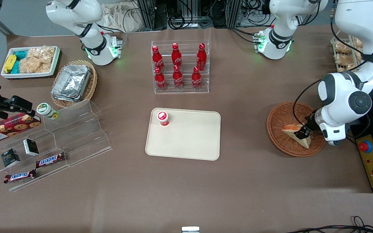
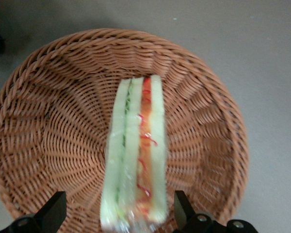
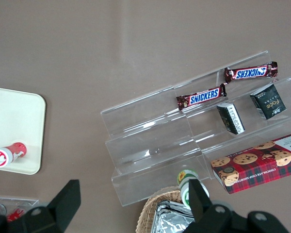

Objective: Place sandwich from basket to tray
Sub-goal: 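Close the left gripper on the triangular sandwich and lift it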

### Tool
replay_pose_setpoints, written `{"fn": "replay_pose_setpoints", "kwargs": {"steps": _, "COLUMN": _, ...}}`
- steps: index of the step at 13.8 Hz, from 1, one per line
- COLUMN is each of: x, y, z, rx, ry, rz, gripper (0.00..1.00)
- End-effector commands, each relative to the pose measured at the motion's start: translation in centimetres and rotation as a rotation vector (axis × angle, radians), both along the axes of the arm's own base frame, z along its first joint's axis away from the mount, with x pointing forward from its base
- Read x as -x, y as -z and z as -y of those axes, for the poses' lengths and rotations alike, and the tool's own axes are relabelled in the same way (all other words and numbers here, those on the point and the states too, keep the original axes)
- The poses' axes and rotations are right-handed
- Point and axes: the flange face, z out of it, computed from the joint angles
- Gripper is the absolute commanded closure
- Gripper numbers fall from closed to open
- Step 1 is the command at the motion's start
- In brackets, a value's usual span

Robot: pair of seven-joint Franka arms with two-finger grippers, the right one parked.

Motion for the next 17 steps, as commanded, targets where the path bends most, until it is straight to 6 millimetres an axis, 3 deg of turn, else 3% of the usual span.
{"fn": "replay_pose_setpoints", "kwargs": {"steps": 1, "x": 0.3, "y": 1.2, "z": -0.7, "rx": -0.002, "ry": -0.032, "rz": 0.015, "gripper": 0.00}}
{"fn": "replay_pose_setpoints", "kwargs": {"steps": 3, "x": 0.1, "y": 2.1, "z": -0.8, "rx": -0.003, "ry": -0.045, "rz": 0.047, "gripper": 0.01}}
{"fn": "replay_pose_setpoints", "kwargs": {"steps": 4, "x": -0.1, "y": 2.0, "z": -0.7, "rx": -0.004, "ry": -0.103, "rz": 0.055, "gripper": 0.31}}
{"fn": "replay_pose_setpoints", "kwargs": {"steps": 5, "x": -0.4, "y": 1.9, "z": -0.7, "rx": -0.006, "ry": -0.158, "rz": 0.068, "gripper": 0.80}}
{"fn": "replay_pose_setpoints", "kwargs": {"steps": 6, "x": -0.4, "y": 2.0, "z": -0.5, "rx": -0.009, "ry": -0.159, "rz": 0.068, "gripper": 1.00}}
{"fn": "replay_pose_setpoints", "kwargs": {"steps": 9, "x": -1.3, "y": 0.3, "z": 0.4, "rx": -0.006, "ry": -0.143, "rz": 0.103, "gripper": 1.00}}
{"fn": "replay_pose_setpoints", "kwargs": {"steps": 12, "x": -3.3, "y": -3.8, "z": 1.4, "rx": -0.008, "ry": -0.118, "rz": 0.139, "gripper": 1.00}}
{"fn": "replay_pose_setpoints", "kwargs": {"steps": 16, "x": -8.0, "y": -14.8, "z": 5.3, "rx": -0.009, "ry": 0.071, "rz": 0.014, "gripper": 1.00}}
{"fn": "replay_pose_setpoints", "kwargs": {"steps": 17, "x": -8.5, "y": -17.6, "z": 7.6, "rx": -0.004, "ry": 0.140, "rz": -0.003, "gripper": 1.00}}
